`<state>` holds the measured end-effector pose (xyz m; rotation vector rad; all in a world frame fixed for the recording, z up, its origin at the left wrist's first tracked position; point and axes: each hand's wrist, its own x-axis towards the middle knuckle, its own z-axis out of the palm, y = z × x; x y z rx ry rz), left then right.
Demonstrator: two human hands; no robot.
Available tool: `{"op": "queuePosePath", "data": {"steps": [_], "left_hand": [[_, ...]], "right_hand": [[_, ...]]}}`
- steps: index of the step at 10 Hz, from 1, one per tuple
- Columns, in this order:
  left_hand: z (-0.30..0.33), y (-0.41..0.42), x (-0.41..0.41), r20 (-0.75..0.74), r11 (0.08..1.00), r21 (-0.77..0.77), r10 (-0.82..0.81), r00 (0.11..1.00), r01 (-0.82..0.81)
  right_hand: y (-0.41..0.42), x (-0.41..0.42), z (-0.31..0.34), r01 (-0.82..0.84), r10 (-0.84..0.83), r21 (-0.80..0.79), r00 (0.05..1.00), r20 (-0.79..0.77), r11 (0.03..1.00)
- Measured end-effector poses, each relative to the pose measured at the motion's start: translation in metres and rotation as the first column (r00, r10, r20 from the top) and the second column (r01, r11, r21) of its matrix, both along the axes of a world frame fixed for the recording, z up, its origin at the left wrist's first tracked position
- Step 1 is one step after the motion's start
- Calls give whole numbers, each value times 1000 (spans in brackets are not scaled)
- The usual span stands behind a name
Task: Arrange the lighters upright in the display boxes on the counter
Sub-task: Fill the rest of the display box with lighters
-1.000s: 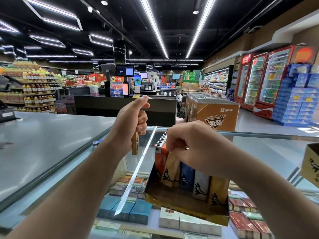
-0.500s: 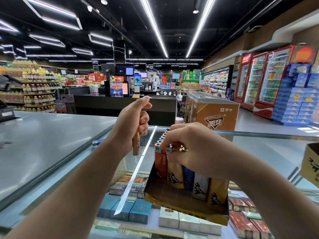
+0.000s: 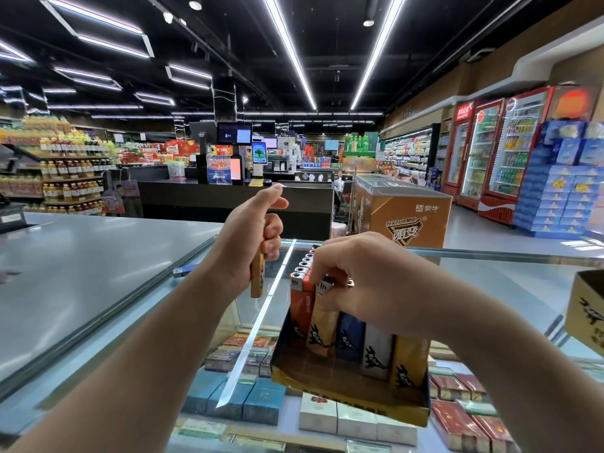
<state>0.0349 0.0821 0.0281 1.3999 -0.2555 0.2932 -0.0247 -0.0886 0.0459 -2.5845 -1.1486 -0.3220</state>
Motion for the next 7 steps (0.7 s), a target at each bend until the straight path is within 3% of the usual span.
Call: {"op": "queuePosePath", "data": {"steps": [4,5,6,7], "left_hand": [[0,-1,-2,-14,1000,2,-22,1000,22],[1,-1,-2,-23,999,-18,-28,999,27],[2,-2,-4,-38,996,-79,-53,998,50],[6,-5,-9,-26,970,-206,-136,990,128]], "right_hand": [[10,-3,-5,-20,25,-107,998,51,994],[6,4,-7,-20,37,-125,991,132,992],[4,8,-9,-15,48,-137,970,240,990],[2,8,-9,-38,40,-14,986,163,999]]}}
